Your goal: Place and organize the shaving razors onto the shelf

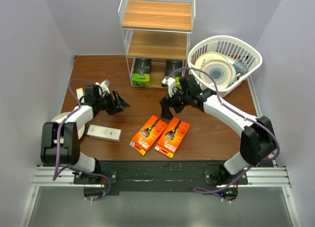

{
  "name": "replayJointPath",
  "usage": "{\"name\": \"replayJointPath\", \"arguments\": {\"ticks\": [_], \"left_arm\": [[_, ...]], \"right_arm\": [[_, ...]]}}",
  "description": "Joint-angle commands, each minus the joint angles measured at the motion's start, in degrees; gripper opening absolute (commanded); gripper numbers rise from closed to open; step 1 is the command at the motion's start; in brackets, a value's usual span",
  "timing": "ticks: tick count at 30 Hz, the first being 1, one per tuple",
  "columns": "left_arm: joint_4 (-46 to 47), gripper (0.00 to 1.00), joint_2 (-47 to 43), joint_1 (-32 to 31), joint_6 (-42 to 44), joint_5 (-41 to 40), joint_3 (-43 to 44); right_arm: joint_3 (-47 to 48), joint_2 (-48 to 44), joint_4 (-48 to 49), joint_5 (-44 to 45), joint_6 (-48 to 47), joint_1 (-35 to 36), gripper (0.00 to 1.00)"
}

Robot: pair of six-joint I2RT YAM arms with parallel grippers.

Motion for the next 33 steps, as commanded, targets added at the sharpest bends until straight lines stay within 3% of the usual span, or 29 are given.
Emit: {"name": "replayJointPath", "arguments": {"ticks": [1, 4, 7, 10, 12, 20, 26, 33], "left_arm": [[-2.3, 0.67, -6.0, -6.6, 9.7, 4.6, -4.8], [-2.8, 0.68, -7.2, -10.2, 10.0, 1.1, -6.3], [-2.4, 0.66, -6.2, -11.6, 9.4, -0.8, -8.1], [-0.7, 0.5, -4.8, -12.9, 7.9, -0.9, -9.9], [0.1, 0.48, -4.0, -14.3, 7.8, -1.8, -10.2], [-3.3, 0.63, -4.9, -14.7, 5.7, -9.7, -7.9], [-5.7, 0.66, -9.0, -12.2, 5.7, -7.7, -10.9], [-2.0, 0.66, -11.8, -11.8, 4.9, -3.5, -14.7]], "right_arm": [[-5.3, -1.9, -1.5, -1.6, -7.4, 5.2, 0.95], [-7.5, -0.6, 1.8, 1.3, -5.7, 9.4, 0.94], [-9.2, 1.9, 7.4, 7.4, 2.6, 10.4, 0.92], [-9.2, 5.1, 10.4, 9.8, 5.7, 11.4, 0.86], [-8.0, 7.1, 10.8, 15.2, 6.7, 12.2, 0.85], [-1.8, 17.5, 11.9, 19.4, 9.4, 12.2, 0.77], [5.9, 25.1, 11.2, 24.7, 7.6, 11.0, 0.72], [15.4, 32.9, 11.4, 24.8, 0.2, 8.4, 0.63]]}}
